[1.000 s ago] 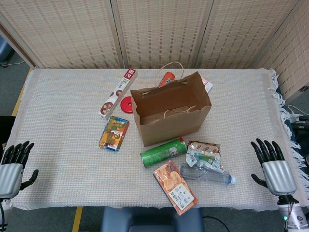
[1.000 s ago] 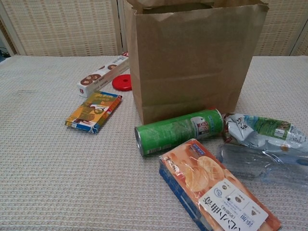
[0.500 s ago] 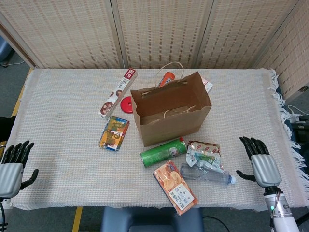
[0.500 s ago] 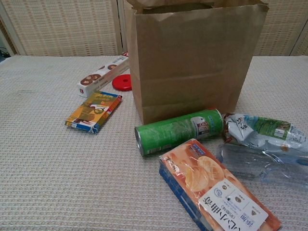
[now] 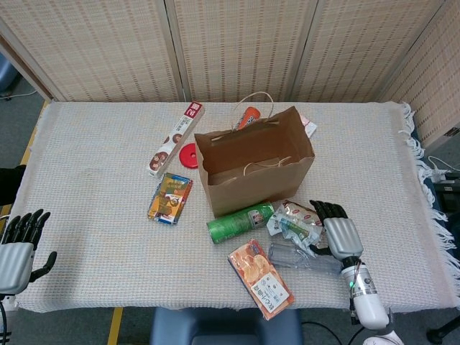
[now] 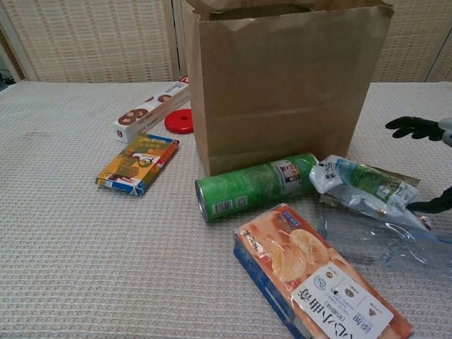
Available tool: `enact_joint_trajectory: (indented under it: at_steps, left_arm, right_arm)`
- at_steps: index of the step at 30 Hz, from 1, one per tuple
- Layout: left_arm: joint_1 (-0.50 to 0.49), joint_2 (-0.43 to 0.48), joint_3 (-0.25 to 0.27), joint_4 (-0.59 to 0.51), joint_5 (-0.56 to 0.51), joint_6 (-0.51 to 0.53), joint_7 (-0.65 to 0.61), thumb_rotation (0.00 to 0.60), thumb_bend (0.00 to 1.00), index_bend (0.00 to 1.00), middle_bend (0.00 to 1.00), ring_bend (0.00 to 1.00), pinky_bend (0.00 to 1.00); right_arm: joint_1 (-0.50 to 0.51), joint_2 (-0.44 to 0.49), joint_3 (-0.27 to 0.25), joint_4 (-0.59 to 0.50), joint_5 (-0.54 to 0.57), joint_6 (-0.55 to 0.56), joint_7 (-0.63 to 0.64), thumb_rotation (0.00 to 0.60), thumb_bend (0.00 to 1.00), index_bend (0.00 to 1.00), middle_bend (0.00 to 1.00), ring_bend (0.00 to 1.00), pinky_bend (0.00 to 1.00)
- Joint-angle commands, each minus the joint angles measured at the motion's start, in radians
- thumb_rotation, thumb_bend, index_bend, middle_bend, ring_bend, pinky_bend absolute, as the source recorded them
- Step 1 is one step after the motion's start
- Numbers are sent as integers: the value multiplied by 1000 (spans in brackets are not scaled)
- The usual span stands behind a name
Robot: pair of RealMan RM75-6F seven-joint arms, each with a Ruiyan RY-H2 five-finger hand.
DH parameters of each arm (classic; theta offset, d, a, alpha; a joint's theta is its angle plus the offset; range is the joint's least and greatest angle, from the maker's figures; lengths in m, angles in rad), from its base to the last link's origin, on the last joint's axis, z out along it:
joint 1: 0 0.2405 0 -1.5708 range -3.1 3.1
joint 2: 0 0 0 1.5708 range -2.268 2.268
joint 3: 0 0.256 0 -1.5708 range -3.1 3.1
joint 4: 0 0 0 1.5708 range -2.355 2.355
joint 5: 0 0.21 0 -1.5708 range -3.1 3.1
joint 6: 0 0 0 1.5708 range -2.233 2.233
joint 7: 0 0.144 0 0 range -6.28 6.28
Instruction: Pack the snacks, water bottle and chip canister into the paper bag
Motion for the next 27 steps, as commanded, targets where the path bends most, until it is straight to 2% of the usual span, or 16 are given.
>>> enact_joint_trajectory:
  at_steps: [1, 7, 20, 27]
  left_arm:
    - [0, 0, 0, 0, 0, 0, 0, 600, 372, 0, 0, 0, 0]
    - [0, 1, 1, 0, 1, -1, -4, 600, 372, 0, 0, 0, 0]
    - [0, 1, 1, 0, 2, 0, -2, 600, 372, 0, 0, 0, 0]
    - [1, 1, 2, 1, 3, 1, -4, 600, 372, 0, 0, 0, 0]
  right_arm:
    - [27, -42, 12, 18, 57, -15, -35, 600, 39, 109, 118, 87, 111]
    - [44, -75, 20, 12, 136, -36, -21, 600, 39, 124, 123, 92, 117]
    - [50, -67, 26, -56, 110, 12, 24, 600, 39, 123, 123, 92, 117]
    - [78, -152, 31, 28, 153, 50, -44, 600, 40, 124, 123, 92, 117]
